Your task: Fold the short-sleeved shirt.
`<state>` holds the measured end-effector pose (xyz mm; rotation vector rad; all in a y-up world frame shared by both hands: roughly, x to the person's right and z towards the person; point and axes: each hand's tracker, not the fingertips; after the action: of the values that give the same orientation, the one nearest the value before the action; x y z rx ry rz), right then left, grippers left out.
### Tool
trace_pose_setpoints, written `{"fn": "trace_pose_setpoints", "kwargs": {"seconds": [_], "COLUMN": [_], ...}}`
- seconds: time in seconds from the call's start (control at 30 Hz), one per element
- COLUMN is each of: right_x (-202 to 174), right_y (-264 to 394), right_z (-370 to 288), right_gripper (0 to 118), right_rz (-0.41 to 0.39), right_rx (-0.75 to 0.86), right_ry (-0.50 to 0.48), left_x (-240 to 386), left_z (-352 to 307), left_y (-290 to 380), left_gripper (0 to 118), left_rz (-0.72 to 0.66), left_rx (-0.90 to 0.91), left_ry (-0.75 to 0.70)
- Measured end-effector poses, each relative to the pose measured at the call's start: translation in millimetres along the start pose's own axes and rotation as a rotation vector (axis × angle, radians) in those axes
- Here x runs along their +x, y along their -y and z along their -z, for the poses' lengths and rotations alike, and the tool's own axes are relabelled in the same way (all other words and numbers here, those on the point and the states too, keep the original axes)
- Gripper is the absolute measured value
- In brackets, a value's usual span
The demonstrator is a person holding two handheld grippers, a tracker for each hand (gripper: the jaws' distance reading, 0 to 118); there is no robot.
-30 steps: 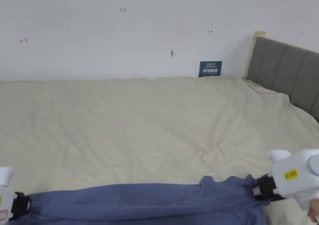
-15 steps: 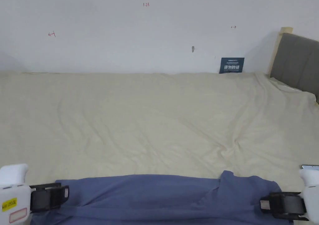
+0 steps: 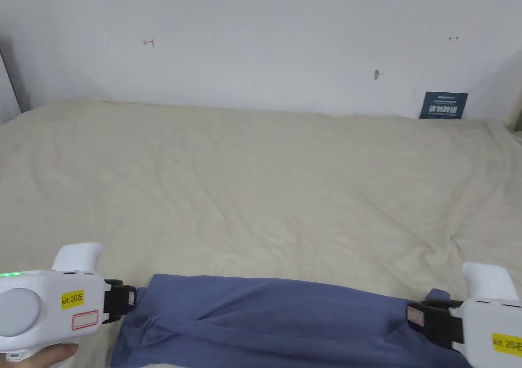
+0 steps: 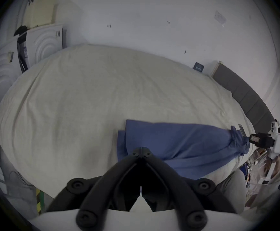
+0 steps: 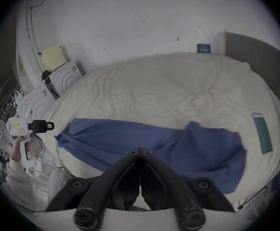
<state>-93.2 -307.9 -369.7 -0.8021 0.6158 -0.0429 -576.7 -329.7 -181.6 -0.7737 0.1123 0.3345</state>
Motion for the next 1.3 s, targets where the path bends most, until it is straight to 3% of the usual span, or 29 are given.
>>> {"fn": "trace_pose_setpoints", "kwargs": {"seconds": [0.17, 0.27, 0.3, 0.33, 0.37, 0.4, 0.53, 0.67, 0.9, 1.1, 1.3], "right_x": [-34.2, -47.5, -49.5, -51.0, -55.5, -57.7, -66.7, -66.4, -59.1, -61.6, -59.4], "right_y": [3.3, 3.5, 3.2, 3.4, 2.9, 2.7, 1.9, -1.7, -10.7, -8.7, -2.9], "right_z": [34.6, 50.5, 55.0, 58.5, 60.7, 64.7, 74.5, 81.1, 84.7, 92.0, 96.7], "right_gripper": [0, 0, 0, 0, 0, 0, 0, 0, 0, 0, 0], "right_rz": [-0.084, -0.081, -0.072, -0.059, -0.047, -0.052, -0.076, -0.073, -0.050, -0.008, -0.043], "right_rx": [-0.053, -0.080, -0.093, -0.097, -0.099, -0.105, -0.127, -0.144, -0.145, -0.149, -0.180], "right_ry": [-0.007, -0.030, -0.046, -0.055, -0.070, -0.069, -0.048, -0.044, -0.030, -0.042, -0.036], "left_x": [-35.5, -57.7, -62.4, -65.4, -67.2, -69.3, -69.4, -84.4, -89.4, -93.2, -85.4], "left_z": [9.5, 17.7, 18.5, 23.8, 30.5, 36.9, 59.0, 90.9, 77.7, 83.5, 101.8], "left_y": [2.7, -1.4, 0.5, -0.9, -3.8, -4.9, -9.1, -8.4, -21.9, -10.2, -4.1], "left_gripper": [0, 0, 6, 32, 88, 113, 113, 113, 113, 113, 111], "left_rz": [-0.082, -0.159, -0.164, -0.155, -0.144, -0.134, -0.125, -0.212, -0.131, -0.294, -0.358], "left_rx": [-0.039, -0.023, -0.002, 0.021, -0.007, -0.044, -0.107, -0.182, -0.191, -0.184, -0.184], "left_ry": [0.004, 0.080, 0.102, 0.112, 0.095, 0.095, 0.201, 0.322, 0.199, 0.347, 0.427]}}
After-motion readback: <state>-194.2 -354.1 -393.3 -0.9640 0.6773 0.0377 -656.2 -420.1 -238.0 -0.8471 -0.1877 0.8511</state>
